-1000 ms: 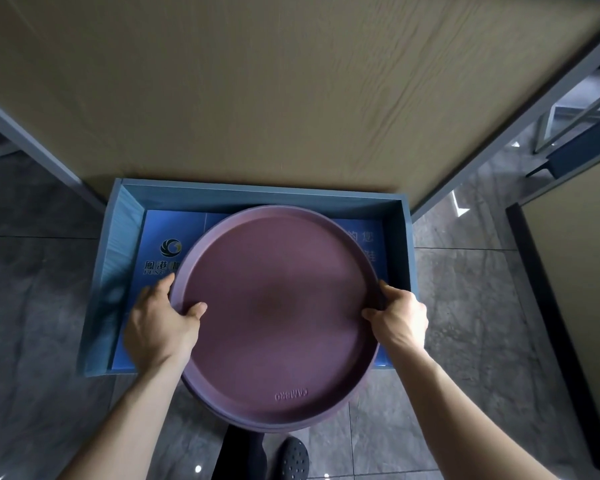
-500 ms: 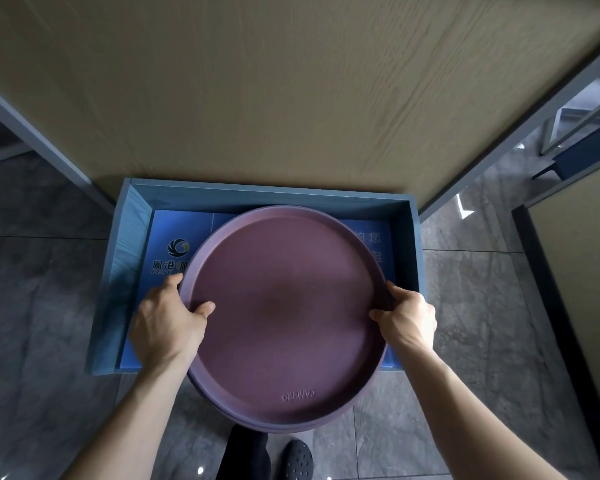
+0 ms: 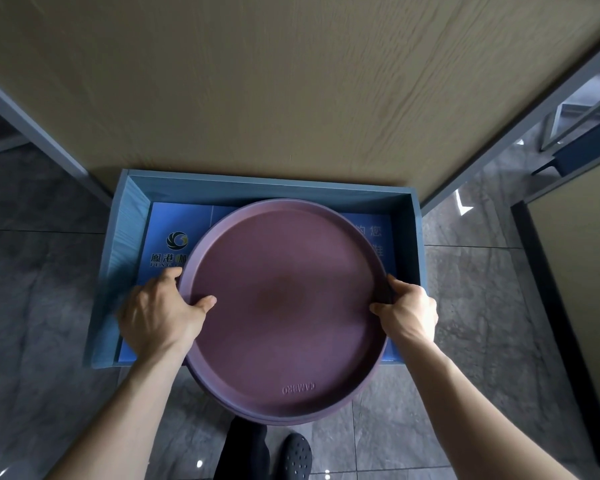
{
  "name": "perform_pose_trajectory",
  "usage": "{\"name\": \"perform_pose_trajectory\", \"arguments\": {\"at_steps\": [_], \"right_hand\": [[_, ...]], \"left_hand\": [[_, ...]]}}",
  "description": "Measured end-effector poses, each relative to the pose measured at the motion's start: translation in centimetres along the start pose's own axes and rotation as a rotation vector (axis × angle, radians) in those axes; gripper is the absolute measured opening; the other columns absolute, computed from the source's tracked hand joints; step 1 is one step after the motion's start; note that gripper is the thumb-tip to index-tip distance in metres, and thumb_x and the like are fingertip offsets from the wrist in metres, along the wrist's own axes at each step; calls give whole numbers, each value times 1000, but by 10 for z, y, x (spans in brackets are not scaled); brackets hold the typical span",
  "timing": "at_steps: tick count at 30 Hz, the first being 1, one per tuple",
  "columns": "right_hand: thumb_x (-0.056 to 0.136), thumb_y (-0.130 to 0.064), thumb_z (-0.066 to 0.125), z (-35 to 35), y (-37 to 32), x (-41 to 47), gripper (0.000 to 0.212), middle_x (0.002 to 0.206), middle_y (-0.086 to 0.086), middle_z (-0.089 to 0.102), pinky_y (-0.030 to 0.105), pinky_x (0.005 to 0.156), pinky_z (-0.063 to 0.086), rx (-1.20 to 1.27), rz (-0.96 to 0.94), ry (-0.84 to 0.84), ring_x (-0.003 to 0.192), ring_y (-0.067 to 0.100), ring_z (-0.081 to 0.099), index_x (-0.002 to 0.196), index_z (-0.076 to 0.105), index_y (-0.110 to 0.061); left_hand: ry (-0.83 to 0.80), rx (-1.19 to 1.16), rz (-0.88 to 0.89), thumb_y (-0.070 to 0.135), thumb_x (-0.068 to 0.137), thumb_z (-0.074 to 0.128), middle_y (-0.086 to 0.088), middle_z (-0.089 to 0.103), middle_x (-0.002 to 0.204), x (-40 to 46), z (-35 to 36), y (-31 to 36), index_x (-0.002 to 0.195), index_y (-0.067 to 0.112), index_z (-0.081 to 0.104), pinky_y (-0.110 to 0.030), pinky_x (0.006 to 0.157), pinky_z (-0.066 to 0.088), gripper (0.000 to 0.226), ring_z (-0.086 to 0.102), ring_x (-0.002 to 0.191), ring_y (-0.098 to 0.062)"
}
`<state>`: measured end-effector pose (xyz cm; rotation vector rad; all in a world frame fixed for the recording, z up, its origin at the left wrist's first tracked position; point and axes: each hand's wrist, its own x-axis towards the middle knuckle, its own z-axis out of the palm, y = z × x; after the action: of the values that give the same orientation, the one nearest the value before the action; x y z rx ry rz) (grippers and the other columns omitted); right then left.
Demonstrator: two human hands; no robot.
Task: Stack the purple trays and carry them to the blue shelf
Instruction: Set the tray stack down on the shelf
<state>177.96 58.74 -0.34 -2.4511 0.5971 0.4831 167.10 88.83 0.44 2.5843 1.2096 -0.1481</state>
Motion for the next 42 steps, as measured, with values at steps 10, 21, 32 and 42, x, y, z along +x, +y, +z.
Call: {"name": "perform_pose_trajectory", "arguments": {"at_steps": [10,21,32,42], "right_hand": [[74,-13,72,2,-4,-6,75,124,8,63,38,93,49,-68,-99,45,110,34,60,140,47,-37],[55,-97,36,39,13,-41,112,164,7,-4,58,119,-1,-598,-683,-22,143,37,-29,149,-2,-49],[58,-100,24,43,17,-39,110,163,12,10,56,119,6,-613,-733,49,149,34,-11,151,8,-45],[59,-94,35,27,3,-43,109,163,8,-13,53,120,-2,-684,-653,-143,149,32,-15,149,-6,-48]], "left_hand": [[-6,-133,-9,42,72,82,-7,57,140,-5,10,-2,143,25,39,-52,80,50,84,58,119,-39],[-184,56,448,84,50,64,-7,-4,165,-57,42,11,153,45,7,-50,121,9,124,-2,150,-34],[-150,100,449,89,47,61,-8,1,165,-54,44,12,151,48,8,-50,120,13,124,1,149,-34],[-237,141,444,78,57,68,-9,4,164,-52,24,21,152,44,8,-51,120,16,117,6,150,-34]]}}
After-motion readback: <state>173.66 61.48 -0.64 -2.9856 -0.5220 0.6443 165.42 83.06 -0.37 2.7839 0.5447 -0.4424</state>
